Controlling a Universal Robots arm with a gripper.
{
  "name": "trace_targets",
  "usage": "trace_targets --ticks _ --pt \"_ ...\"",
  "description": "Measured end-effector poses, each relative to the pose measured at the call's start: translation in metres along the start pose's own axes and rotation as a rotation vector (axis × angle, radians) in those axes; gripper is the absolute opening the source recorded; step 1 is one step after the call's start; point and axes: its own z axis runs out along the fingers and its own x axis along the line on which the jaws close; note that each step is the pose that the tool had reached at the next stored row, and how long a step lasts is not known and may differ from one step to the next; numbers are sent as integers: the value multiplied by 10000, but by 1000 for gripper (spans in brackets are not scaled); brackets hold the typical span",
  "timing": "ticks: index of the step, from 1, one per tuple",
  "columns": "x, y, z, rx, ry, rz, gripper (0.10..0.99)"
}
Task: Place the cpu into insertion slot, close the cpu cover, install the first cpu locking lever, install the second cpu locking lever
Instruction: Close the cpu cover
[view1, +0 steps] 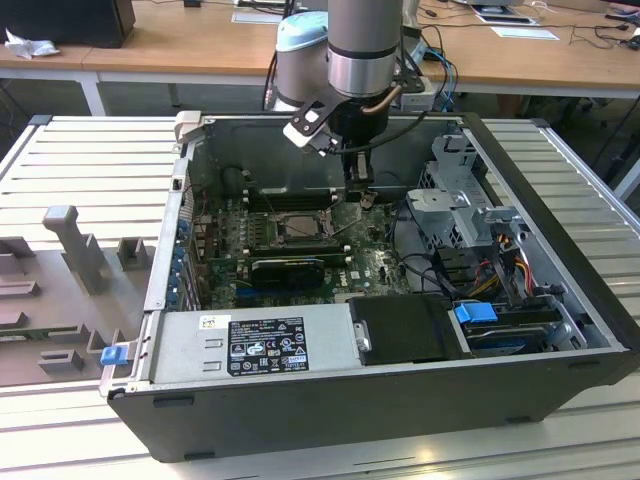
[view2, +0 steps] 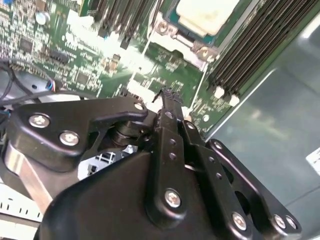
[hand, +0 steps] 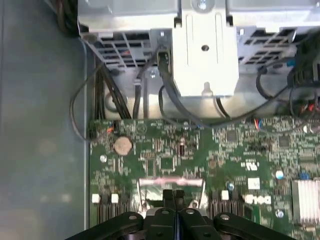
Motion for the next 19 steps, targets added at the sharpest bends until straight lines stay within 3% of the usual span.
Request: trace_targets --ticks 6,13,19 --pt "2 81 7 0 1 0 106" --pt "7 251 26 1 1 -1 106" --pt "7 328 134 3 9 -98 106"
